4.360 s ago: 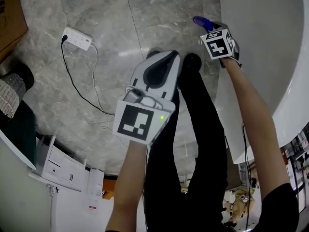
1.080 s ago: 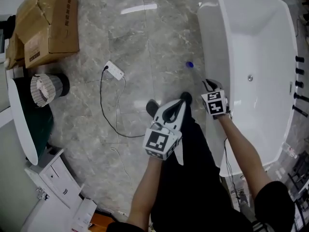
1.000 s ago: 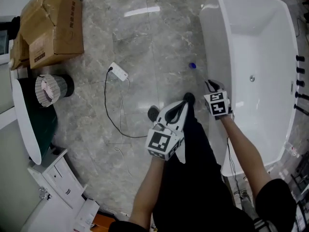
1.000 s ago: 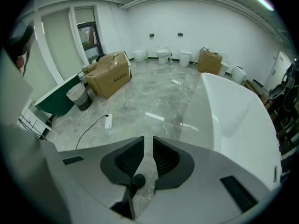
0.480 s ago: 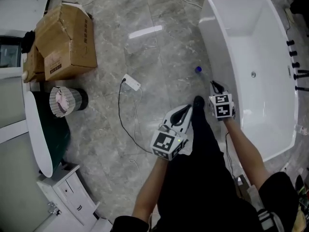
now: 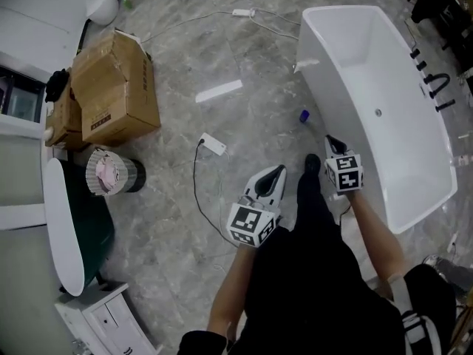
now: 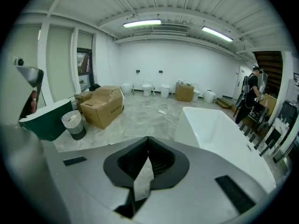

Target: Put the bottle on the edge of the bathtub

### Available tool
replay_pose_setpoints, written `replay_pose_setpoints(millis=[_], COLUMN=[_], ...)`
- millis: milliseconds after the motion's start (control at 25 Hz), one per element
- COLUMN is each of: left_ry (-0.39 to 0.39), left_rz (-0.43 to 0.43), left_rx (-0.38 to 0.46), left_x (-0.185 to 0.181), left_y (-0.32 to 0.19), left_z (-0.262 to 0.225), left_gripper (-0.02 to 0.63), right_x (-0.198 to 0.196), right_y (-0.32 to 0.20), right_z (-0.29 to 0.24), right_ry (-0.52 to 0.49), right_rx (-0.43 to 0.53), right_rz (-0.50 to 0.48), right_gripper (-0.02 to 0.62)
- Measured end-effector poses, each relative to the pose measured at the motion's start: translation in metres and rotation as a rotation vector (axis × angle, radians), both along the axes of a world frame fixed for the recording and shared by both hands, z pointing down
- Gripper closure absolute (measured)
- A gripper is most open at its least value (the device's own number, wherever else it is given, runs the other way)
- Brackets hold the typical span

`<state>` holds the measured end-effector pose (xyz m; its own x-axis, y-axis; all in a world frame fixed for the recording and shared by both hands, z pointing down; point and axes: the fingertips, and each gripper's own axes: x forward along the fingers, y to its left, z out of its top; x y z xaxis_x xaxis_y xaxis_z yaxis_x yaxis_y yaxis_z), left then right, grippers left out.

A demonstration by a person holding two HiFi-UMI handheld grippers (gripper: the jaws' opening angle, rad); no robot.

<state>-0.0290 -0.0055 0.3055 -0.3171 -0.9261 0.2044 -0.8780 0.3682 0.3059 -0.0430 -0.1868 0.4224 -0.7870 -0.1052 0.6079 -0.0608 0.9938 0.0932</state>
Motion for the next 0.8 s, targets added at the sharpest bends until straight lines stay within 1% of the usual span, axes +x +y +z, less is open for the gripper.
replay_pose_setpoints(millis=[160, 360, 440, 600, 720, 800], left_ry=[-0.004, 0.032, 0.021, -0.031, -0.066, -0.075], left_rz=[-0.007, -0.005, 0.000, 0.001, 0.015, 0.029], left_rx=[0.032, 0.053, 0.057, 0.074, 0.082, 0.069], left_x=[0.024, 0.043, 0.047, 0.054, 0.060, 0.065], left_y=[0.046, 0.081, 0.086, 0.089, 0.087, 0.084], left_z=[-0.009, -0.014, -0.022, -0.046, -0.056, -0.054], left_gripper=[0.595, 0.595, 0.595, 0.595, 0.595, 0.595], right_x=[0.041, 0.090, 0.107, 0.136, 0.149, 0.154], right_y=[0.045, 0.083, 0.094, 0.109, 0.125, 0.137], right_z=[-0.032, -0.066, -0.083, -0.122, -0.152, -0.164], right_ry=[-0.065, -0.137, -0.177, -0.284, -0.371, -0.395], right_rx=[-0.025, -0.122, -0.162, -0.231, -0.276, -0.287], right_rz=[0.007, 0.053, 0.066, 0.069, 0.024, -0.029], right_gripper=[0.581, 0.581, 0.581, 0.581, 0.581, 0.581])
